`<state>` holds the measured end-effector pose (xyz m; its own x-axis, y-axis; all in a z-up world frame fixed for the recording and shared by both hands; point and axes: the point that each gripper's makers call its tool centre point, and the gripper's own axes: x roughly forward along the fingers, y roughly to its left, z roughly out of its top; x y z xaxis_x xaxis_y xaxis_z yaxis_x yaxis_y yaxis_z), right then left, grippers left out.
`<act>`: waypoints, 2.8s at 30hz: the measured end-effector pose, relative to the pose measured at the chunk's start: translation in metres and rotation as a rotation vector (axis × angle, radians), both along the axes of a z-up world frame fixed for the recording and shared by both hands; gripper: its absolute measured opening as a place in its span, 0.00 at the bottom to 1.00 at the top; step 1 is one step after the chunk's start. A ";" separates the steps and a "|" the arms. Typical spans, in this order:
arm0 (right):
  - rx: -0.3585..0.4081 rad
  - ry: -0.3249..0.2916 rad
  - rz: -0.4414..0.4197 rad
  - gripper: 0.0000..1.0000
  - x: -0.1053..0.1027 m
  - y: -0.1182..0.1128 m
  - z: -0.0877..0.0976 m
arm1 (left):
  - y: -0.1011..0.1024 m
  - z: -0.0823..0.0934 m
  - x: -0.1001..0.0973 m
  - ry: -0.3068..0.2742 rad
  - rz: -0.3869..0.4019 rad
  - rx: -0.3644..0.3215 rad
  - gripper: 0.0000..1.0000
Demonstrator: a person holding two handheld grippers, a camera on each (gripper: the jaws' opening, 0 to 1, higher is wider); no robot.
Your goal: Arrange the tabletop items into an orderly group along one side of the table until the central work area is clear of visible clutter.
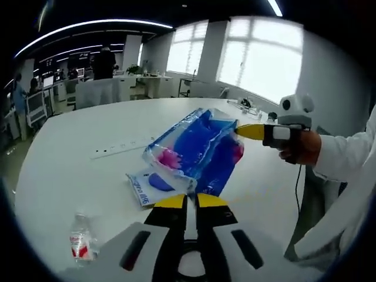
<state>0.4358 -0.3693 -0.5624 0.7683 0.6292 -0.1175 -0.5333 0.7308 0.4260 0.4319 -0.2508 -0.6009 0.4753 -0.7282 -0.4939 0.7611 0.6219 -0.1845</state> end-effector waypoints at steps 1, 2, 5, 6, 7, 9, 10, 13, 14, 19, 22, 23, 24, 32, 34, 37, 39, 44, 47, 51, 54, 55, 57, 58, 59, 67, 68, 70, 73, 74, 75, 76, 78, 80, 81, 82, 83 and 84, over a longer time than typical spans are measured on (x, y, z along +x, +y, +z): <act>-0.001 -0.002 -0.003 0.00 -0.001 -0.002 0.001 | -0.002 0.001 0.000 -0.002 -0.003 -0.001 0.01; -0.003 -0.004 -0.007 0.00 -0.002 -0.003 0.001 | -0.003 0.002 0.000 -0.002 -0.006 -0.004 0.00; -0.007 -0.004 -0.027 0.00 -0.005 -0.013 0.002 | -0.012 0.007 0.000 -0.009 -0.023 -0.010 0.00; -0.006 -0.004 -0.036 0.00 -0.006 -0.017 0.002 | -0.016 0.009 0.000 -0.012 -0.032 -0.012 0.00; -0.007 -0.003 -0.041 0.00 -0.007 -0.020 0.002 | -0.017 0.010 0.000 -0.015 -0.036 -0.012 0.00; -0.010 -0.005 -0.053 0.00 -0.010 -0.027 0.003 | -0.024 0.012 0.000 -0.021 -0.049 -0.015 0.00; -0.012 -0.004 -0.057 0.00 -0.010 -0.029 0.003 | -0.028 0.014 0.001 -0.021 -0.055 -0.017 0.00; -0.012 -0.005 -0.078 0.00 -0.012 -0.040 0.006 | -0.039 0.018 0.001 -0.027 -0.074 -0.025 0.00; -0.016 -0.007 -0.083 0.00 -0.013 -0.043 0.006 | -0.044 0.019 0.001 -0.035 -0.087 -0.024 0.00; -0.026 -0.016 -0.127 0.00 -0.017 -0.065 0.011 | -0.065 0.026 0.002 -0.049 -0.121 -0.030 0.00; -0.032 -0.019 -0.152 0.00 -0.019 -0.078 0.012 | -0.079 0.029 0.002 -0.057 -0.143 -0.036 0.00; -0.033 -0.017 -0.161 0.00 -0.020 -0.084 0.012 | -0.083 0.029 0.003 -0.057 -0.147 -0.036 0.00; -0.034 -0.015 -0.168 0.00 -0.021 -0.087 0.012 | -0.087 0.029 0.003 -0.057 -0.154 -0.035 0.00; -0.047 -0.014 -0.219 0.00 -0.025 -0.116 0.012 | -0.119 0.031 0.004 -0.067 -0.196 -0.042 0.00; -0.054 -0.018 -0.229 0.00 -0.025 -0.122 0.013 | -0.125 0.031 0.006 -0.065 -0.202 -0.048 0.00; -0.058 -0.017 -0.240 0.00 -0.024 -0.129 0.013 | -0.134 0.030 0.008 -0.065 -0.214 -0.048 0.00; -0.064 -0.013 -0.250 0.00 -0.023 -0.134 0.011 | -0.139 0.029 0.009 -0.065 -0.221 -0.050 0.00; -0.068 -0.006 -0.269 0.00 -0.021 -0.144 0.008 | -0.151 0.023 0.014 -0.050 -0.221 -0.058 0.00; -0.077 0.002 -0.279 0.00 -0.018 -0.151 0.003 | -0.158 0.017 0.017 -0.038 -0.215 -0.058 0.00; -0.087 0.021 -0.291 0.00 -0.014 -0.160 -0.006 | -0.166 0.010 0.018 -0.019 -0.206 -0.055 0.00; -0.091 0.030 -0.293 0.00 -0.013 -0.165 -0.011 | -0.171 0.002 0.020 -0.009 -0.199 -0.043 0.00; -0.097 0.033 -0.294 0.00 -0.012 -0.168 -0.014 | -0.174 0.000 0.021 0.001 -0.192 -0.049 0.00; -0.100 0.047 -0.296 0.00 -0.010 -0.172 -0.021 | -0.177 -0.006 0.023 0.012 -0.181 -0.039 0.00; -0.099 0.052 -0.296 0.00 -0.010 -0.174 -0.023 | -0.178 -0.009 0.025 0.014 -0.174 -0.032 0.00; -0.103 0.060 -0.296 0.00 -0.008 -0.175 -0.027 | -0.180 -0.013 0.027 0.028 -0.163 -0.036 0.00; -0.110 0.109 -0.300 0.00 0.004 -0.188 -0.055 | -0.193 -0.041 0.038 0.091 -0.100 -0.004 0.00; -0.110 0.111 -0.301 0.00 0.005 -0.189 -0.057 | -0.194 -0.042 0.039 0.096 -0.094 -0.004 0.00; -0.107 0.124 -0.299 0.00 0.009 -0.192 -0.064 | -0.195 -0.051 0.043 0.111 -0.077 0.022 0.00; -0.109 0.138 -0.297 0.00 0.014 -0.195 -0.075 | -0.199 -0.061 0.049 0.136 -0.049 0.028 0.00; -0.110 0.145 -0.297 0.00 0.015 -0.196 -0.078 | -0.199 -0.064 0.051 0.144 -0.040 0.032 0.00; -0.108 0.149 -0.297 0.00 0.017 -0.198 -0.082 | -0.201 -0.068 0.053 0.160 -0.026 0.032 0.00; -0.102 0.152 -0.298 0.00 0.019 -0.199 -0.084 | -0.202 -0.071 0.054 0.166 -0.023 0.036 0.00; -0.098 0.170 -0.296 0.00 0.022 -0.200 -0.092 | -0.203 -0.078 0.056 0.180 -0.011 0.053 0.00; -0.099 0.179 -0.292 0.00 0.025 -0.201 -0.099 | -0.203 -0.086 0.058 0.200 0.002 0.067 0.00; -0.095 0.189 -0.289 0.00 0.027 -0.201 -0.104 | -0.204 -0.088 0.060 0.200 0.005 0.069 0.00; -0.097 0.191 -0.289 0.00 0.028 -0.202 -0.107 | -0.205 -0.090 0.062 0.202 0.011 0.078 0.00; -0.098 0.193 -0.290 0.00 0.029 -0.202 -0.109 | -0.206 -0.092 0.064 0.206 0.015 0.085 0.00; -0.091 0.202 -0.291 0.00 0.031 -0.203 -0.113 | -0.207 -0.095 0.065 0.209 0.018 0.096 0.00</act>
<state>0.4667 -0.5728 -0.6756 0.8691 0.3679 -0.3305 -0.2095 0.8792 0.4279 0.4971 -0.4578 -0.6960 0.3677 -0.6658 -0.6492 0.7013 0.6570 -0.2766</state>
